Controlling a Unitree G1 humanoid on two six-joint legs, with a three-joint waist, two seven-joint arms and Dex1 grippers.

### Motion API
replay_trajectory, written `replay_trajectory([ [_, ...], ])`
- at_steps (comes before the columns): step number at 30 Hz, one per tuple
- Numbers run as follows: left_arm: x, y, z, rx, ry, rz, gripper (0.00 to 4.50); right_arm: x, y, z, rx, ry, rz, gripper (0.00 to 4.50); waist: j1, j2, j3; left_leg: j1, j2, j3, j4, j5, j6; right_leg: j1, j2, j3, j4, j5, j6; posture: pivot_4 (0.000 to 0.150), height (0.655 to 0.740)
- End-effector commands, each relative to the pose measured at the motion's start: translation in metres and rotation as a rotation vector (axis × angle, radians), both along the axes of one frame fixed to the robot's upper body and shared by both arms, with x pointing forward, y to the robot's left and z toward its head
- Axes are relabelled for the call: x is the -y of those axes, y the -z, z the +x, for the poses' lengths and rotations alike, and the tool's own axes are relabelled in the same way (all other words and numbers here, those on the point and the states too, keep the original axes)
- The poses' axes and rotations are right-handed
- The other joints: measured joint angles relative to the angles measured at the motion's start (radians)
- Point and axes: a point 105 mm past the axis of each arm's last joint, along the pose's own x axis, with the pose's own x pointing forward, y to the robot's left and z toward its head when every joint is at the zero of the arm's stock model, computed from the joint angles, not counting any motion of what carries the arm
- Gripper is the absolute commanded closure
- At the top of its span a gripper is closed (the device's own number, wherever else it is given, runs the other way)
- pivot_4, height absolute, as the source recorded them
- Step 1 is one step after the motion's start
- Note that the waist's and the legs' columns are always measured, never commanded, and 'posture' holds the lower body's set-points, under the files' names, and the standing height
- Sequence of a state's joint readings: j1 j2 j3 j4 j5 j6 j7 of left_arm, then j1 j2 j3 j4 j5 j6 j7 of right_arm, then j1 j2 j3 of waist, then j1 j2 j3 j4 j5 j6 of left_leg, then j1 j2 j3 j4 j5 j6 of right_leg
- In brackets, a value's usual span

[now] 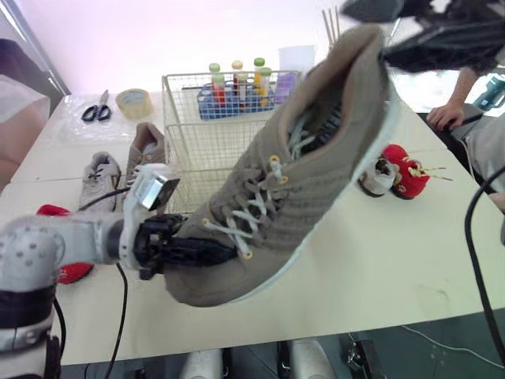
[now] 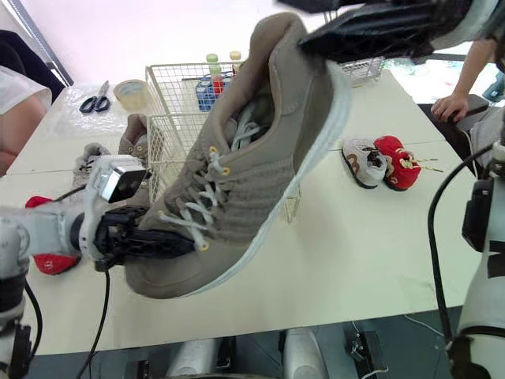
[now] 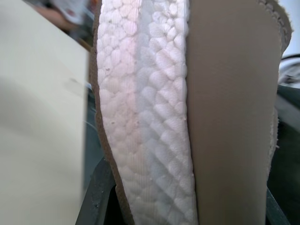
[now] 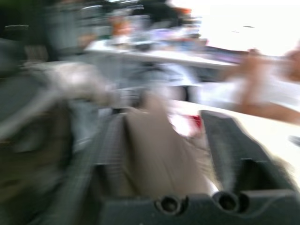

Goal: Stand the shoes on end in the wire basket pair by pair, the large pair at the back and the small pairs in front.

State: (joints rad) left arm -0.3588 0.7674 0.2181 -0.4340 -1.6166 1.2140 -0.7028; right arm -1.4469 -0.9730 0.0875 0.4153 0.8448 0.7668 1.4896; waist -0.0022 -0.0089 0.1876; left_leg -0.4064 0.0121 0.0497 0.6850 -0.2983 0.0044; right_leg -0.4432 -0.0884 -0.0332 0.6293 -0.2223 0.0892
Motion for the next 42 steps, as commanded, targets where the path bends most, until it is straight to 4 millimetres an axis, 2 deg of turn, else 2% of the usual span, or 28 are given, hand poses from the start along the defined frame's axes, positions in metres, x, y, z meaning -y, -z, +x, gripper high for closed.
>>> replay_trajectory([
  [1,0.009,-0.026,0.001,0.142,-0.123,-0.122,3.1,0.05,-0.005,0.024,-0.075,0.246,0.2,0.64,0.01,0.0,0.0,0.0,-0.001,0.0,0.0,0.0,0.0,0.0,-0.001,0.0,-0.001,0.0,-0.001,0.15,0.74],
  [3,0.013,-0.03,0.013,0.159,-0.227,-0.178,3.1,0.074,0.01,0.033,-0.193,0.307,0.334,0.64,0.016,0.0,0.0,0.0,-0.002,0.002,0.0,0.001,-0.002,0.0,-0.002,0.001,-0.001,0.0,-0.001,0.15,0.74],
  [5,0.014,-0.036,0.023,0.167,-0.284,-0.233,3.1,0.078,0.028,0.034,-0.29,0.292,0.411,0.64,0.017,-0.001,0.0,0.0,-0.002,0.001,0.0,0.003,-0.005,0.001,-0.001,0.0,-0.001,0.0,0.0,0.15,0.74],
  [9,0.017,-0.053,0.046,0.219,-0.333,-0.303,3.1,0.045,0.06,0.03,-0.438,0.165,0.488,0.64,0.007,0.0,0.0,0.001,-0.001,0.003,0.001,0.003,-0.004,0.001,0.001,0.0,0.001,0.002,0.002,0.15,0.74],
  [12,0.023,-0.062,0.052,0.253,-0.306,-0.322,3.1,0.02,0.071,0.02,-0.482,0.082,0.519,0.64,0.003,0.001,0.0,0.002,0.0,0.002,0.0,0.003,-0.004,0.001,0.005,0.0,0.002,0.002,0.001,0.15,0.74],
  [18,0.031,-0.066,0.053,0.257,-0.278,-0.356,3.1,-0.01,0.079,0.002,-0.515,0.005,0.513,0.64,0.013,0.0,0.0,0.001,0.001,0.0,0.0,0.003,-0.003,0.001,0.006,0.0,0.001,0.002,0.001,0.15,0.74],
  [30,0.038,-0.052,0.044,0.247,-0.229,-0.297,3.1,-0.035,0.075,-0.004,-0.517,-0.059,0.478,0.64,0.012,0.0,0.0,0.001,0.0,0.0,0.001,0.002,-0.002,0.002,0.007,0.0,0.001,0.002,0.002,0.15,0.74],
  [33,0.039,-0.052,0.041,0.249,-0.21,-0.294,3.1,-0.037,0.079,-0.001,-0.527,-0.049,0.47,0.64,0.012,0.0,0.0,0.001,0.0,0.0,0.001,0.002,-0.002,0.002,0.007,0.0,0.001,0.002,0.002,0.15,0.74],
  [37,0.039,-0.041,0.039,0.235,-0.2,-0.253,3.1,-0.039,0.077,-0.005,-0.527,-0.087,0.461,0.64,0.012,0.0,0.0,0.001,0.0,0.0,0.001,0.002,-0.002,0.002,0.007,0.0,0.0,0.002,0.002,0.15,0.74],
  [40,0.039,-0.035,0.039,0.226,-0.198,-0.236,3.1,-0.039,0.074,-0.008,-0.524,-0.11,0.455,1.52,0.012,0.0,0.0,0.001,0.0,0.0,0.001,0.002,-0.002,0.002,0.007,0.0,0.0,0.002,0.002,0.15,0.74],
  [42,0.037,-0.032,0.04,0.221,-0.205,-0.222,3.1,-0.039,0.073,-0.01,-0.515,-0.122,0.447,2.46,0.012,0.0,0.0,0.001,0.0,0.0,0.001,0.002,-0.002,0.002,0.007,0.0,0.0,0.002,0.002,0.15,0.74],
])
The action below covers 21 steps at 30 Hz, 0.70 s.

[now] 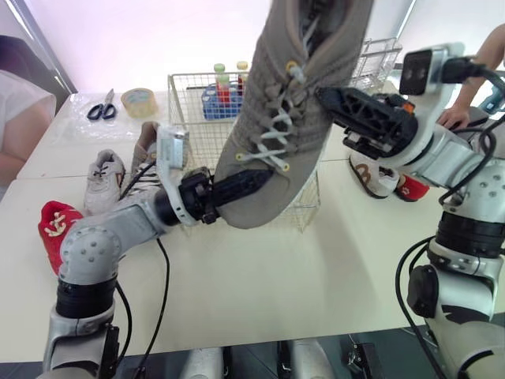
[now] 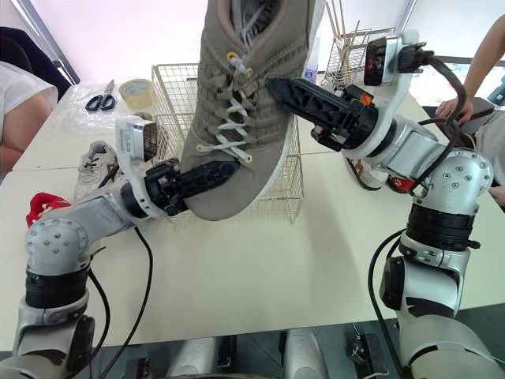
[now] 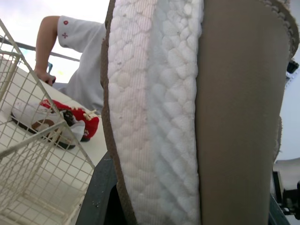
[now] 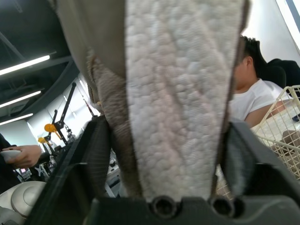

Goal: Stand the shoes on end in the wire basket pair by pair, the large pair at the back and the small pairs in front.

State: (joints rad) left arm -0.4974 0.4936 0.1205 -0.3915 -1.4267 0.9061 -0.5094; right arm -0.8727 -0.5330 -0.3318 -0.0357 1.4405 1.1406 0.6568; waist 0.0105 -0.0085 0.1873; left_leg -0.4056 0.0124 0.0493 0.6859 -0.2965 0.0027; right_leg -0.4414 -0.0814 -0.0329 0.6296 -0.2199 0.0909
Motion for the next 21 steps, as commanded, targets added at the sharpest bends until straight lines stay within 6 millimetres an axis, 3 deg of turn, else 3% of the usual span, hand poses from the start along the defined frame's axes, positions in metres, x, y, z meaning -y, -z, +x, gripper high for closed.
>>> replay_trajectory([
  [1,0.003,0.001,-0.01,0.038,0.035,0.031,3.1,0.0,-0.019,-0.015,0.098,-0.045,0.017,2.79,-0.001,0.0,0.0,0.0,0.0,0.0,0.0,0.0,0.0,0.0,0.0,0.0,0.0,0.0,0.0,0.15,0.74],
  [3,0.001,0.003,-0.008,0.038,0.025,0.051,3.1,0.0,-0.021,-0.016,0.123,-0.043,0.01,3.03,-0.001,0.0,0.0,0.0,0.0,0.0,0.0,0.0,0.0,0.0,0.0,0.0,0.0,0.0,0.0,0.15,0.74],
  [8,-0.009,0.002,-0.001,0.069,-0.037,0.108,3.1,-0.001,-0.021,-0.011,0.253,0.051,-0.051,3.04,-0.001,0.0,0.0,0.0,0.0,0.0,0.0,0.0,0.0,0.0,0.0,0.0,0.0,0.0,0.0,0.15,0.74],
  [10,-0.018,-0.001,0.0,0.085,-0.056,0.144,2.3,0.002,-0.031,-0.009,0.229,0.004,-0.065,3.04,-0.002,0.0,0.0,0.0,0.0,0.0,0.0,0.0,0.0,0.0,0.0,0.0,0.0,0.0,0.0,0.15,0.74],
  [15,-0.046,-0.016,0.001,0.184,-0.185,0.291,0.07,0.025,-0.094,0.004,0.397,0.094,0.069,3.04,-0.007,0.0,0.001,0.0,0.0,0.0,-0.001,0.0,0.0,-0.001,0.001,0.0,0.0,0.0,0.0,0.15,0.74],
  [18,-0.069,-0.033,-0.007,0.227,-0.218,0.357,0.07,0.034,-0.125,0.024,0.6,0.252,0.05,3.04,-0.011,0.0,0.001,-0.001,0.0,0.001,-0.002,0.0,0.0,-0.002,0.001,0.0,-0.001,0.0,0.0,0.15,0.74],
  [21,-0.084,-0.043,-0.017,0.222,-0.207,0.383,0.07,0.031,-0.133,0.042,0.741,0.3,-0.023,3.04,-0.026,0.001,0.001,-0.001,0.0,0.002,-0.002,-0.001,0.001,-0.002,0.001,0.0,-0.003,0.0,0.0,0.15,0.74],
])
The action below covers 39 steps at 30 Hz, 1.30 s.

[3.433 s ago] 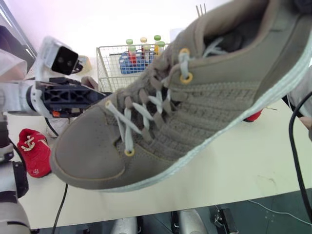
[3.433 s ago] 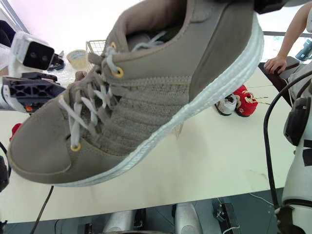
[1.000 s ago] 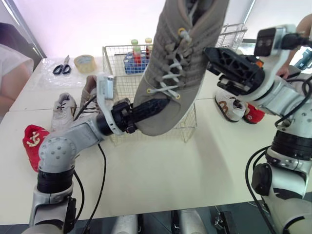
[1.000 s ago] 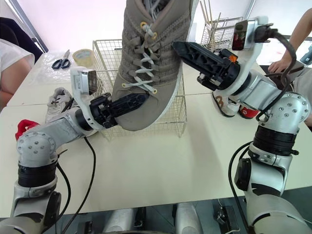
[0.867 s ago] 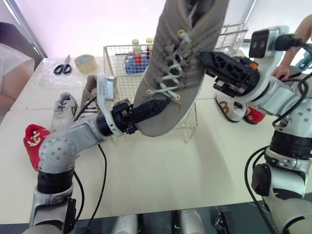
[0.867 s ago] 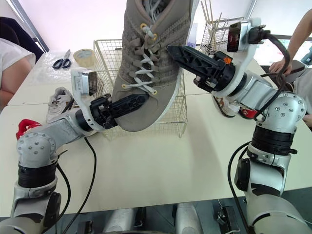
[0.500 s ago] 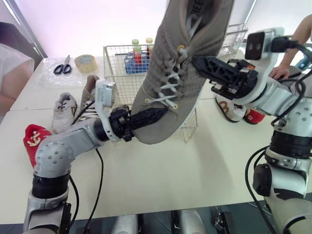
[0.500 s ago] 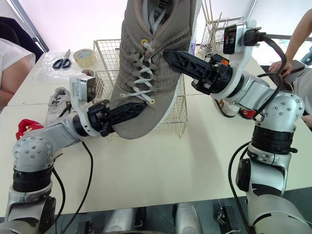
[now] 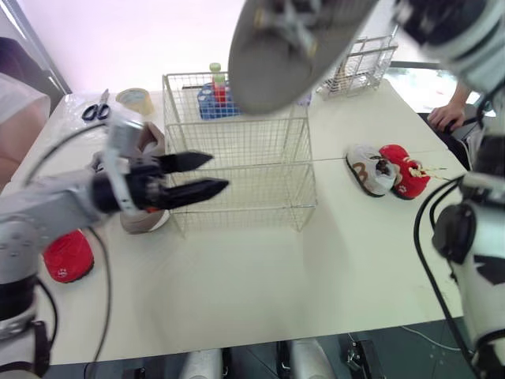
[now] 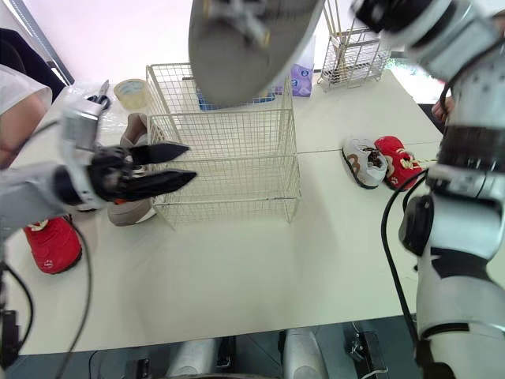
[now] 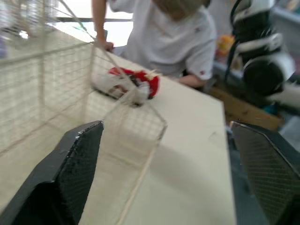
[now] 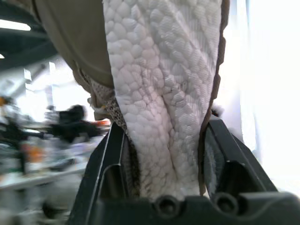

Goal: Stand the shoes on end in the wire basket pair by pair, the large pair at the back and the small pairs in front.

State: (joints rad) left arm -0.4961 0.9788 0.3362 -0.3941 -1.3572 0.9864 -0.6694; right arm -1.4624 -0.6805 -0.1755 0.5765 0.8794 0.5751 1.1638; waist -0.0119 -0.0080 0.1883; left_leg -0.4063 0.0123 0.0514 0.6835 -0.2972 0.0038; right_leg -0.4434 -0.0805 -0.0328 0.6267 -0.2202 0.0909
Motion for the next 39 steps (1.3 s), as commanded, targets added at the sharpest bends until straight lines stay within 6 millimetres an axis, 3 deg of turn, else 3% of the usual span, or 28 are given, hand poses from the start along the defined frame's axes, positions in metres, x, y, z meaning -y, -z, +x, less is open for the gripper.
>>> replay_trajectory([
  [1,-0.013,-0.014,-0.016,0.014,0.035,-0.001,0.07,-0.002,-0.004,0.016,0.163,0.091,-0.087,3.04,-0.006,0.0,0.0,0.0,0.0,0.0,0.0,0.0,0.0,0.0,0.0,0.0,0.0,0.0,0.0,0.15,0.74],
  [6,-0.03,-0.009,-0.018,-0.014,-0.032,-0.011,0.07,-0.029,0.016,0.043,0.238,0.17,-0.233,3.04,-0.021,0.0,0.0,0.001,0.001,0.001,0.0,0.0,-0.001,0.0,0.0,0.001,0.001,0.0,0.0,0.15,0.74],
  [11,-0.028,-0.003,-0.025,-0.025,-0.057,-0.061,0.07,-0.048,0.05,0.062,0.224,0.197,-0.337,3.04,-0.026,0.0,0.001,-0.001,0.003,0.0,-0.001,0.004,-0.008,-0.001,-0.001,0.001,0.003,0.0,0.0,0.15,0.74],
  [18,-0.031,0.003,-0.029,-0.048,-0.102,-0.069,0.07,-0.056,0.094,0.084,0.094,0.228,-0.399,3.04,-0.026,0.0,0.001,-0.001,0.002,0.0,-0.001,0.004,-0.008,-0.001,-0.004,0.001,0.002,0.0,0.0,0.15,0.74],
  [26,-0.03,0.011,-0.026,-0.065,-0.125,-0.056,0.07,-0.049,0.113,0.101,-0.079,0.284,-0.314,3.04,-0.029,0.0,0.001,-0.001,0.002,-0.001,-0.001,0.004,-0.009,-0.001,-0.003,0.001,0.002,0.0,0.0,0.15,0.74],
  [32,-0.029,0.012,-0.026,-0.071,-0.122,-0.055,0.02,-0.04,0.101,0.105,-0.061,0.363,-0.266,0.05,-0.03,0.0,0.001,0.0,0.002,0.0,0.0,0.004,-0.009,-0.001,-0.003,0.001,0.002,0.0,0.0,0.15,0.74],
  [39,-0.027,0.016,-0.022,-0.085,-0.116,-0.067,0.02,-0.031,0.087,0.095,-0.012,0.327,-0.266,0.02,-0.031,0.0,0.001,0.0,0.002,0.0,0.0,0.004,-0.009,-0.001,-0.003,0.001,0.002,0.0,0.0,0.15,0.74],
])
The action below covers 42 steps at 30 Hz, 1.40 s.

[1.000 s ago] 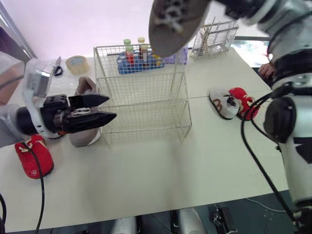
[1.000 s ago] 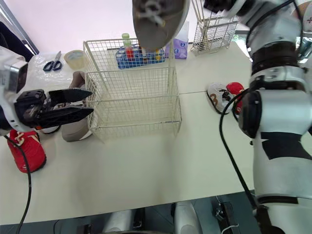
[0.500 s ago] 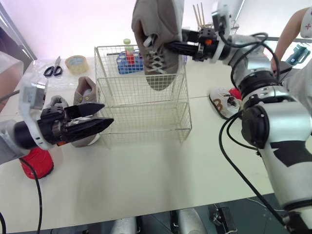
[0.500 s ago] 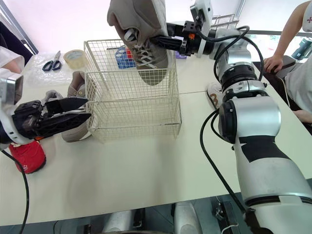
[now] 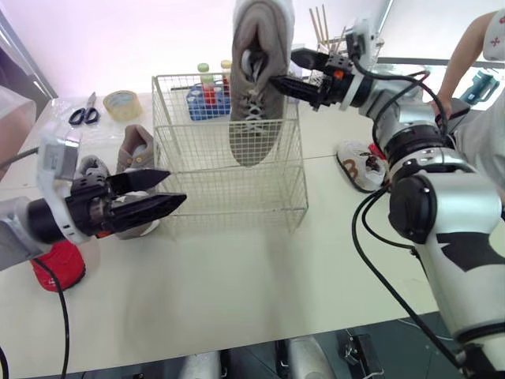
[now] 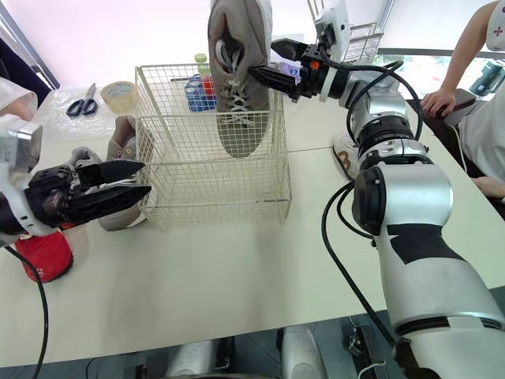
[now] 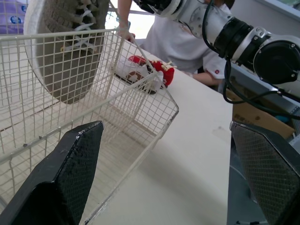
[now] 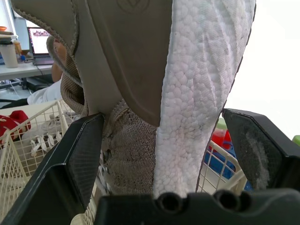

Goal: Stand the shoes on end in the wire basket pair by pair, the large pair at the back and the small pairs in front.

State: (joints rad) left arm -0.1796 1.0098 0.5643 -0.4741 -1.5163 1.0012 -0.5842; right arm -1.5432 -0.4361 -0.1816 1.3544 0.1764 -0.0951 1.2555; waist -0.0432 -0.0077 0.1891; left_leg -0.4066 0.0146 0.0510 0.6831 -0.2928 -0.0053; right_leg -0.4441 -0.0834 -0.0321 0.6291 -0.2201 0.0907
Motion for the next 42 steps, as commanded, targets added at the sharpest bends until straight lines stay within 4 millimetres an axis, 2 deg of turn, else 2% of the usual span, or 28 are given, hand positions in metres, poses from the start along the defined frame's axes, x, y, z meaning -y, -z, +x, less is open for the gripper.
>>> replay_trajectory([
  [1,0.001,-0.006,0.001,0.036,0.006,-0.011,0.02,0.006,-0.041,-0.015,0.133,-0.033,0.028,0.02,0.001,0.0,0.0,0.0,0.0,0.0,0.0,0.0,0.0,0.0,0.0,0.0,0.0,0.0,0.0,0.15,0.74],
  [6,0.002,-0.004,0.003,0.033,0.009,-0.015,0.02,0.019,-0.051,-0.021,0.21,-0.016,-0.028,0.02,0.001,0.0,0.0,0.0,0.0,0.0,0.0,0.0,0.0,0.0,0.0,0.0,0.0,0.0,0.0,0.15,0.74],
  [10,0.002,-0.003,0.006,0.031,0.002,-0.019,0.02,0.031,-0.07,-0.031,0.292,-0.003,-0.011,0.02,0.001,0.0,0.0,0.0,0.0,0.0,0.0,0.0,0.0,0.0,0.0,0.0,0.0,0.0,0.0,0.15,0.74],
  [14,-0.007,-0.014,0.012,0.057,-0.05,-0.06,0.02,0.041,-0.081,-0.042,0.325,-0.024,-0.012,0.02,0.001,0.0,0.0,0.0,0.0,0.0,0.0,0.0,0.0,0.0,0.0,0.0,0.0,0.0,0.0,0.15,0.74],
  [17,-0.032,-0.037,0.021,0.109,-0.173,-0.104,0.01,0.046,-0.095,-0.066,0.317,-0.152,0.011,0.0,0.003,0.0,0.0,0.0,0.0,0.0,0.0,0.0,0.0,0.0,0.0,0.0,0.0,0.0,0.0,0.15,0.74],
  [20,-0.084,-0.054,0.044,0.147,-0.446,-0.05,0.01,0.036,-0.103,-0.109,0.261,-0.341,0.005,0.0,0.007,0.0,0.0,0.0,0.001,-0.001,0.0,0.0,0.001,0.0,0.001,0.0,0.001,0.0,0.0,0.15,0.74],
  [22,-0.128,-0.059,0.064,0.163,-0.669,-0.017,0.01,0.019,-0.086,-0.144,0.19,-0.515,-0.052,0.0,0.012,0.0,0.0,0.0,0.001,-0.001,-0.001,-0.001,0.002,0.0,0.001,-0.001,0.001,0.0,0.0,0.15,0.74],
  [23,-0.144,-0.055,0.074,0.147,-0.725,0.005,0.01,0.008,-0.07,-0.156,0.148,-0.577,-0.105,0.0,0.013,0.0,-0.001,0.001,0.001,-0.002,-0.001,-0.001,0.003,0.001,0.001,-0.002,0.001,0.0,0.0,0.15,0.74],
  [25,-0.161,-0.047,0.088,0.137,-0.763,0.055,0.01,-0.006,-0.042,-0.171,0.081,-0.644,-0.188,0.0,0.015,0.0,-0.001,0.003,-0.001,0.0,-0.001,-0.003,0.005,0.002,0.002,-0.002,0.001,0.0,0.0,0.15,0.74],
  [26,-0.163,-0.039,0.096,0.106,-0.74,0.059,0.01,-0.013,-0.029,-0.177,0.034,-0.676,-0.215,0.0,0.02,0.0,-0.001,0.005,-0.001,0.001,-0.001,-0.003,0.005,0.003,0.002,-0.002,0.001,0.0,0.0,0.15,0.74],
  [29,-0.158,-0.005,0.121,-0.048,-0.601,0.04,0.01,-0.023,0.008,-0.188,-0.079,-0.737,-0.31,0.0,0.039,-0.001,-0.001,0.007,-0.003,0.004,0.0,-0.003,0.005,0.006,0.003,-0.003,0.002,0.0,0.0,0.15,0.74],
  [33,-0.149,0.011,0.143,-0.138,-0.511,0.009,0.01,-0.03,0.035,-0.189,-0.101,-0.706,-0.41,0.0,0.056,-0.006,-0.002,0.005,-0.004,0.003,0.003,-0.003,0.006,0.007,0.003,-0.004,0.001,0.0,0.0,0.15,0.74],
  [37,-0.143,0.038,0.159,-0.204,-0.532,0.114,0.01,-0.031,0.04,-0.191,-0.096,-0.681,-0.421,0.0,0.054,-0.01,-0.003,-0.001,-0.004,0.003,0.003,-0.002,0.005,0.002,0.003,-0.004,0.001,0.001,0.001,0.15,0.74],
  [42,-0.127,0.051,0.171,-0.235,-0.511,0.094,0.01,-0.034,0.036,-0.192,-0.097,-0.646,-0.365,0.0,0.05,-0.01,-0.002,-0.001,-0.004,0.003,0.003,-0.002,0.004,0.002,0.002,-0.004,0.001,0.001,0.001,0.15,0.74],
])
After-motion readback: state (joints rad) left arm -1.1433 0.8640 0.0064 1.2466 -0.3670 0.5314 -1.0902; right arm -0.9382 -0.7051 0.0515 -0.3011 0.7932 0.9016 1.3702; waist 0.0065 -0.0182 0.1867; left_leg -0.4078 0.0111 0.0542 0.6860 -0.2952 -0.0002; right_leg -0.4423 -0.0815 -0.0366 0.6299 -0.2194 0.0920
